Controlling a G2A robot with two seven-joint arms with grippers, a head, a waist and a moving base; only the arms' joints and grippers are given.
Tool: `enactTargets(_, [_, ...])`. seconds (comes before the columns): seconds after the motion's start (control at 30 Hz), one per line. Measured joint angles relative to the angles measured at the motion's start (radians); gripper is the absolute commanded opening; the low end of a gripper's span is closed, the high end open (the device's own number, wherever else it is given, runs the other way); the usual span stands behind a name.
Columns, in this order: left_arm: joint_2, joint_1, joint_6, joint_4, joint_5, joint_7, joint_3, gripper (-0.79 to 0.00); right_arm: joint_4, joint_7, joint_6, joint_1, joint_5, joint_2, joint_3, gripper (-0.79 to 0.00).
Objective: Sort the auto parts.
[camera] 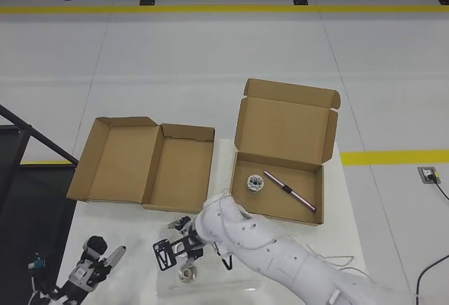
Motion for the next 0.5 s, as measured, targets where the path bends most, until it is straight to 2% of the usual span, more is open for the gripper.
enactTargets(0.13, [0.0,-0.002,0.001,0.001,0.002,-0.003,0.004,0.0,0.006,0.021,0.039,-0.002,-0.019,-0.016,-0.01,0.0])
enactTargets(0.3, [-0.002,0.0,0.001,-0.003,0.007,-0.001,0.008,0.0,-0.043,0.01,0.258,-0.049,-0.11,-0.006,0.004,0.0])
enactTargets(0.5, [-0.002,0.002,0.003,-0.005,0.015,0.002,0.011,0.0,-0.159,-0.094,0.255,-0.092,-0.228,0.046,0.03,0.0])
